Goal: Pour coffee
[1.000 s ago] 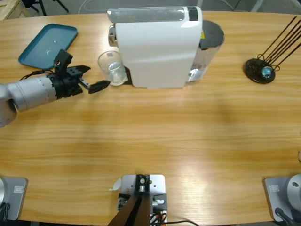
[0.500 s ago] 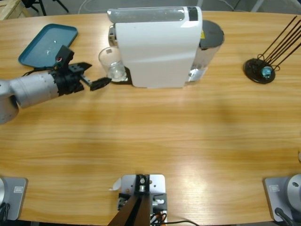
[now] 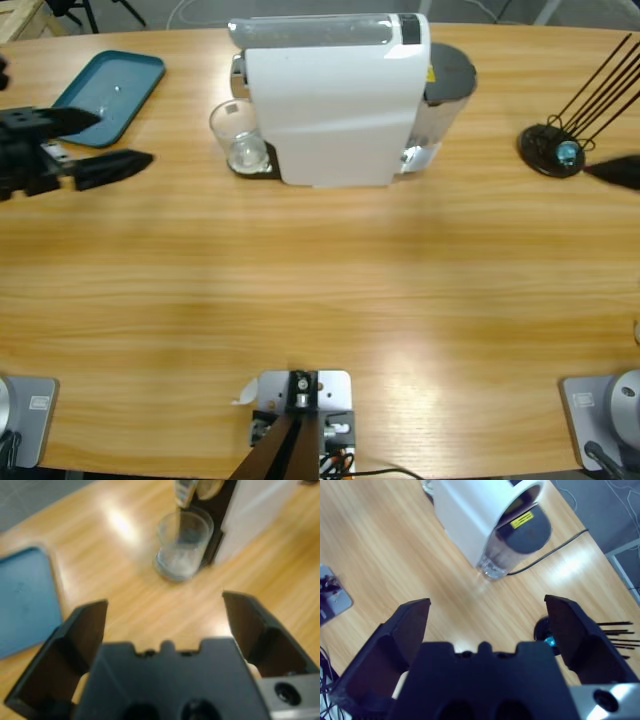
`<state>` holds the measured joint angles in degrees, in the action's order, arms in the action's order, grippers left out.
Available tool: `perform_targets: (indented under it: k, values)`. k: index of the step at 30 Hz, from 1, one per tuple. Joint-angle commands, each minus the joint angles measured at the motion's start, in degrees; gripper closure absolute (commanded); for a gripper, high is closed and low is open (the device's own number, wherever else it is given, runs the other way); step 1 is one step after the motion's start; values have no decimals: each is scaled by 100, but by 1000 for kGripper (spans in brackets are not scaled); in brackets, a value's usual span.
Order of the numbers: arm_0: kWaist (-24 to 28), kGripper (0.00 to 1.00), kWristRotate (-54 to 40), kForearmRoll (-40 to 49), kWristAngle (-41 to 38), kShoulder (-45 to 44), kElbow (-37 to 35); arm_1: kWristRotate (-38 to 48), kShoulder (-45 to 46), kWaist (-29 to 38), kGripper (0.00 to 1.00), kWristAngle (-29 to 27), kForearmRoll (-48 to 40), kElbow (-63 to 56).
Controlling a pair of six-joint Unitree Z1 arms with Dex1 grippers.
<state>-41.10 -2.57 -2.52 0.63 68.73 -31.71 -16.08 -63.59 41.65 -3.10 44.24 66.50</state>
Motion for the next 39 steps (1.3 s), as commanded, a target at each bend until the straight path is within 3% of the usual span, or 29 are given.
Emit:
perform_targets:
  k: [1,5,6,7,8,9,10,15,18,27,39]
  values:
    - [-74,10,11,1678,338,-373,-458,-132,-1410,-576,47,330,962,1425]
    - [-74,9,317,2221,349,-33,-775,-132,-2280,-841,0,839,1574,2481]
    - [-74,9,423,2225,350,9,-780,-124,-2558,-917,117,896,1762,2782]
    - [-74,9,451,2237,336,-33,-761,-124,-2757,-940,347,890,1837,3018]
    - [-74,10,451,2268,326,-127,-752,-124,-2933,-970,616,889,1860,3264]
    - [-74,15,456,2291,324,-262,-727,-124,-3145,-1052,954,927,1988,3582]
    - [-74,24,460,2286,320,-425,-661,-88,-3372,-1100,1000,862,2131,3940]
    - [31,76,495,2216,326,-791,-520,145,-4304,-1177,1000,324,2625,5361]
    - [35,78,495,2210,298,-721,-520,189,-4757,-1191,1000,347,2852,5878]
    - [38,78,486,2195,143,-612,-538,277,-5390,-987,1000,549,3029,6073]
    - [37,78,486,2186,104,-582,-538,430,-5532,-667,1000,542,3201,6419]
